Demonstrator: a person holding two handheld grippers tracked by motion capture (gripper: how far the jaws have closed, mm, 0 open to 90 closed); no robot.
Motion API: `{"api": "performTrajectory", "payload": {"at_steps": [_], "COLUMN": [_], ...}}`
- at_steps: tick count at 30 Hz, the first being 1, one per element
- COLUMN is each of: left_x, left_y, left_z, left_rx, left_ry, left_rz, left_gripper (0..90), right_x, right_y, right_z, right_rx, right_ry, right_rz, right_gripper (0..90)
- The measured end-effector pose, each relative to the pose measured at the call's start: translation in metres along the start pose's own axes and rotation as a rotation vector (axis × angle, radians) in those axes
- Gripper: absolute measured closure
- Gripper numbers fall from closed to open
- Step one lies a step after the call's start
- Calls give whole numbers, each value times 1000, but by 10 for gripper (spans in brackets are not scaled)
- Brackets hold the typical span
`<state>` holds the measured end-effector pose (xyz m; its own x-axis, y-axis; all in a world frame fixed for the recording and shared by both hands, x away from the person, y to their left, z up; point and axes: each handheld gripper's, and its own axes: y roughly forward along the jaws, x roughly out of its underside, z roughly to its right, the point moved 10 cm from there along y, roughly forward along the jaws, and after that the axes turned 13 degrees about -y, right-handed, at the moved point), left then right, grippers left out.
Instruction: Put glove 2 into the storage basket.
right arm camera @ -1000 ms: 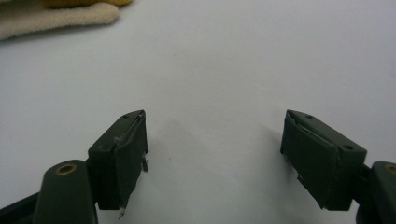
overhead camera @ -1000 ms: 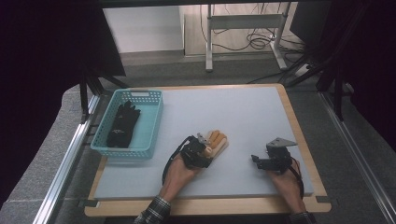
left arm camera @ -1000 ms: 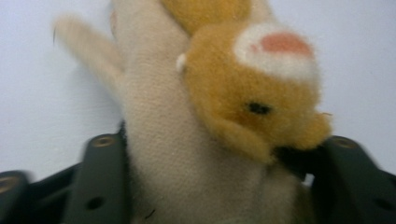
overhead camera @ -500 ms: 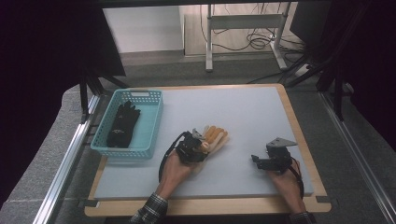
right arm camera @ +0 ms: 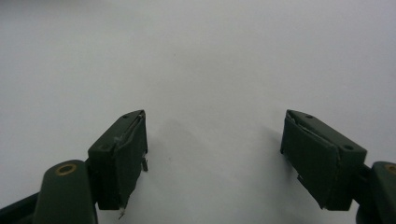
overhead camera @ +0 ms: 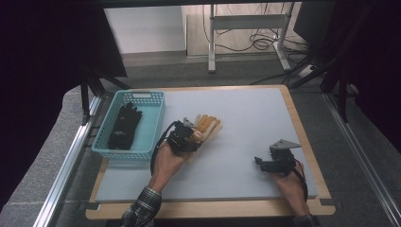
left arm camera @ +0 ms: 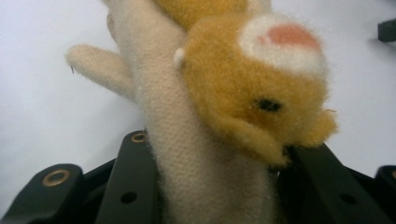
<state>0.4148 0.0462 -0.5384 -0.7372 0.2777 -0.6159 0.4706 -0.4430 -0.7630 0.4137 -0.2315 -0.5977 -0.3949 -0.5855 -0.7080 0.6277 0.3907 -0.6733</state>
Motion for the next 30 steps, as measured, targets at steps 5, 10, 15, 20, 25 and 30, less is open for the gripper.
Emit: {"api": "performTrajectory", "payload": {"at_steps": [5, 10, 15, 20, 25, 30], "left_x": [-11, -18, -24, -27, -25, -18], "left_y": [-17, -35, -51, -68, -85, -96], "left_z": [-17, -37, -58, -84, -117, -152], "left_rx": [-36, -69, -104, -143, -206, -272], "left_ry": [-18, -42, -71, -123, -175, -239], "left_rz": [21, 38, 54, 68, 66, 57], "left_gripper": [613, 613, 613, 612, 609, 606], "right_x": [0, 0, 0, 0, 0, 0], "right_y": [0, 0, 0, 0, 0, 0], "right_z": [0, 0, 0, 0, 0, 0], "right_rx": [0, 0, 0, -1, 0, -1], "right_ry": [0, 0, 0, 0, 0, 0], "right_rz": [0, 0, 0, 1, 1, 1], "right_gripper": [223, 223, 223, 223, 223, 223]}}
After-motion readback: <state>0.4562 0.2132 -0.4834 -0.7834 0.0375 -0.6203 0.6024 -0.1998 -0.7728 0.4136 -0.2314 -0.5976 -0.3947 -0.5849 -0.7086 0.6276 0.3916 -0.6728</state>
